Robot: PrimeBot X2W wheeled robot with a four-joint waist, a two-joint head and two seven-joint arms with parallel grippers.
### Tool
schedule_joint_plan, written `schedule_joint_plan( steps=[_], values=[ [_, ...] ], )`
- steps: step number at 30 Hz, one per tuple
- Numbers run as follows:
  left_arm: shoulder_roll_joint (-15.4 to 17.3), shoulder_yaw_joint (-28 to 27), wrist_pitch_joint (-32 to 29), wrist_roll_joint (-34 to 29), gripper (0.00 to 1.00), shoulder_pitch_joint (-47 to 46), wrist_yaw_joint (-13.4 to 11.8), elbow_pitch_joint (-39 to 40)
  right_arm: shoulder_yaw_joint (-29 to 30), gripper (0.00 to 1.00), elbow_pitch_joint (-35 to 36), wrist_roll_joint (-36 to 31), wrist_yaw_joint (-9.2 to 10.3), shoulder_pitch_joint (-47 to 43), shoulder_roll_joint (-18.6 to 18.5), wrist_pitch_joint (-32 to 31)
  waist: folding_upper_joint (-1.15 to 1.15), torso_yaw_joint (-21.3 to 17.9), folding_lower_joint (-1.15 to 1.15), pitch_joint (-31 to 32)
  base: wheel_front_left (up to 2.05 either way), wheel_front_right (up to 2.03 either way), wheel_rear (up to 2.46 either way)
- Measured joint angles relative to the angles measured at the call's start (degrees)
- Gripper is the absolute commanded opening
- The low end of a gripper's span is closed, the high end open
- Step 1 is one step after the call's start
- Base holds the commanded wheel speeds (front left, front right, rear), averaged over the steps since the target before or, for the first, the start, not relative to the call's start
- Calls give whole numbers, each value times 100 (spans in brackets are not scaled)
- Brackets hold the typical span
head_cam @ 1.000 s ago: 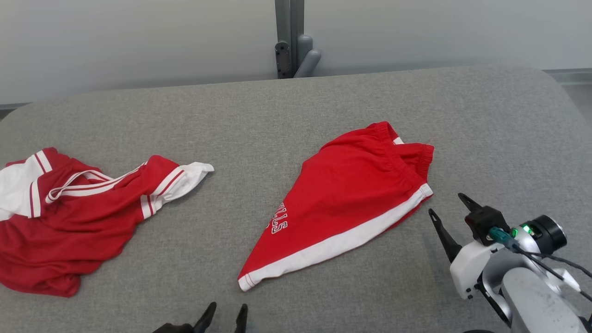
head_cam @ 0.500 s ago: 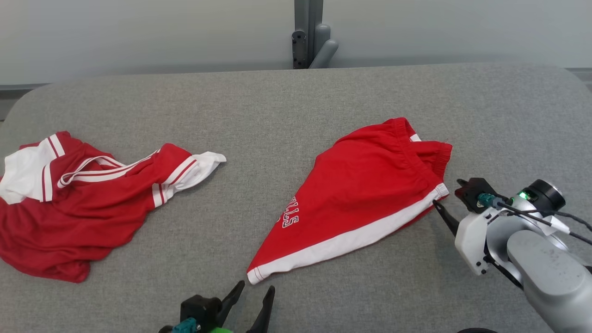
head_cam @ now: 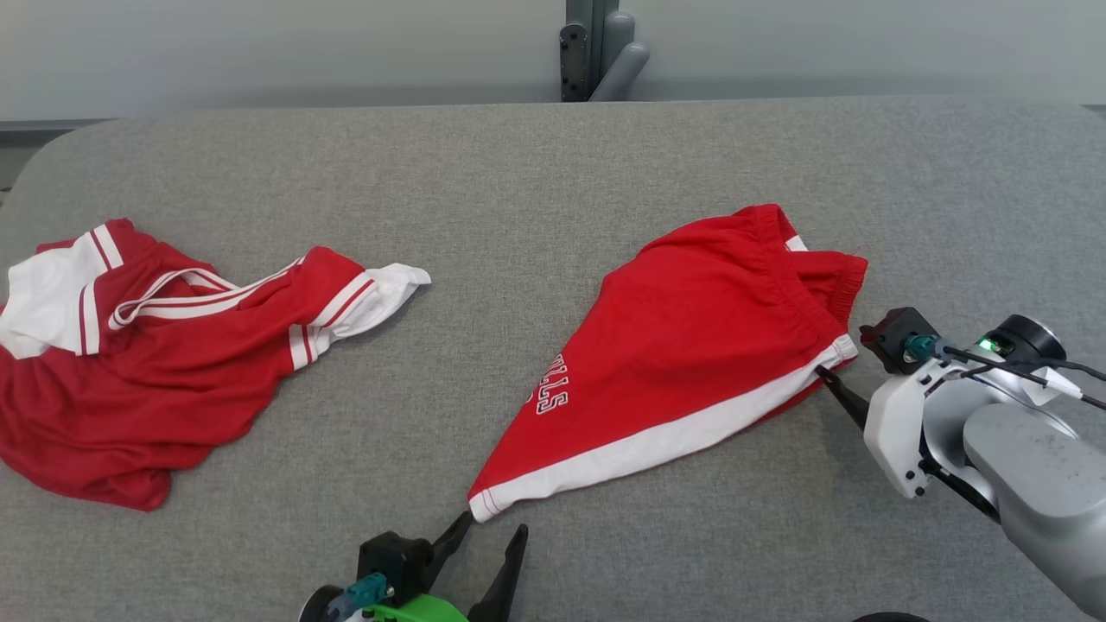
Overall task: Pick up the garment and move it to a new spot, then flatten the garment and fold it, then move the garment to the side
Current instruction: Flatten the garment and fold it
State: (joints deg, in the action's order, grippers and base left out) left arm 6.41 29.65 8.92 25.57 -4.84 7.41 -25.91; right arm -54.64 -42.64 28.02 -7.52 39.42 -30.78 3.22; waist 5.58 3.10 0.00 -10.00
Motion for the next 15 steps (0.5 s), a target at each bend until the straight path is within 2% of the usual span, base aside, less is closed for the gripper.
schedule_joint_plan(
  steps=[15],
  values=[
    [133, 352, 227, 127, 100, -390, 0, -424, -860, 100, -353, 676, 0, 444, -64, 375, 0, 52, 0, -138, 0, 0, 0]
  ],
)
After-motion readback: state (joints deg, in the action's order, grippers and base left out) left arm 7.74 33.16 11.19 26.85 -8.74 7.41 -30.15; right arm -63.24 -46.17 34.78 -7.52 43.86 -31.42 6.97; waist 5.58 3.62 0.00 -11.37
